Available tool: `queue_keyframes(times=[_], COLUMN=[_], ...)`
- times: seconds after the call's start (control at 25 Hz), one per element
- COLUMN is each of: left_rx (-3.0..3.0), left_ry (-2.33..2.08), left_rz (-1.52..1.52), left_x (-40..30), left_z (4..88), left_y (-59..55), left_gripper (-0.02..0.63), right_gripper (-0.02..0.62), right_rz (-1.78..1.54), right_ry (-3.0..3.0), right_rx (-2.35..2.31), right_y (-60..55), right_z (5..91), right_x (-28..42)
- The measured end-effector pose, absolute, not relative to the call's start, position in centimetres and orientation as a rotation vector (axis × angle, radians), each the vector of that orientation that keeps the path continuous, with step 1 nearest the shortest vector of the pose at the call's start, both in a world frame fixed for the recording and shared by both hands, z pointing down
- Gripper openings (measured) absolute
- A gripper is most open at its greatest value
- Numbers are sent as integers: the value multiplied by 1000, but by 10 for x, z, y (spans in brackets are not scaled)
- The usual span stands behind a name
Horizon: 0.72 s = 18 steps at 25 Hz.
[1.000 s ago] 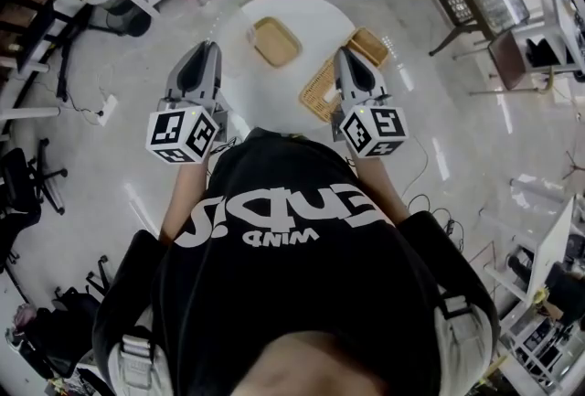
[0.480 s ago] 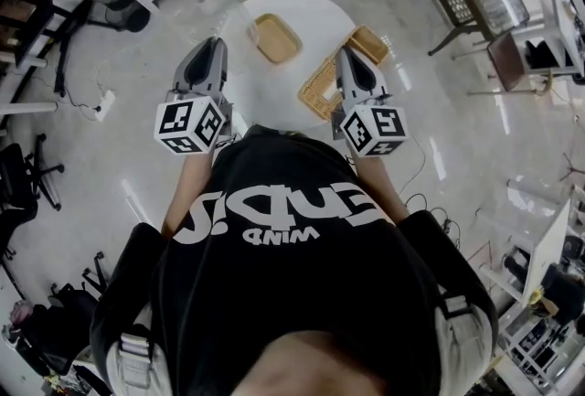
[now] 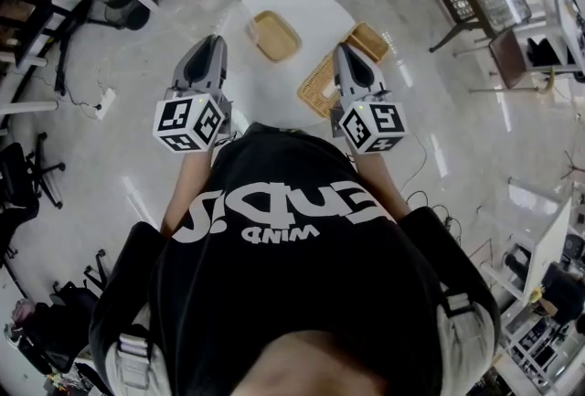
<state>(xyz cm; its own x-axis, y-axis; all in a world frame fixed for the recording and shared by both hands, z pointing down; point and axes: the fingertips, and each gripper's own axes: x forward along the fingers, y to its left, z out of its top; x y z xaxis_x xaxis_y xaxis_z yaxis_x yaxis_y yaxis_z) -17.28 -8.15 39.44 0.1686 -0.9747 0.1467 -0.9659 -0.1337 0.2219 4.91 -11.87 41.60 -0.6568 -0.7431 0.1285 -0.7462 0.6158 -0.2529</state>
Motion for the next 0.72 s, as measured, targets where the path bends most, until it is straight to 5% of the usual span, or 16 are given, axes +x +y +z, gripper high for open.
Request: queue_keyframes(times=[0.72], left_rx=[2172], left_ry=[-1801], left_rz=[-42], left_x=[-165], left_z=[409], left_y=[-92], left_gripper=[44], right_gripper=[-3], right_rz=[484], right_ry=[-2798], right_rx=[1292], right_y=[-129], right_z=[428], right_x=[52])
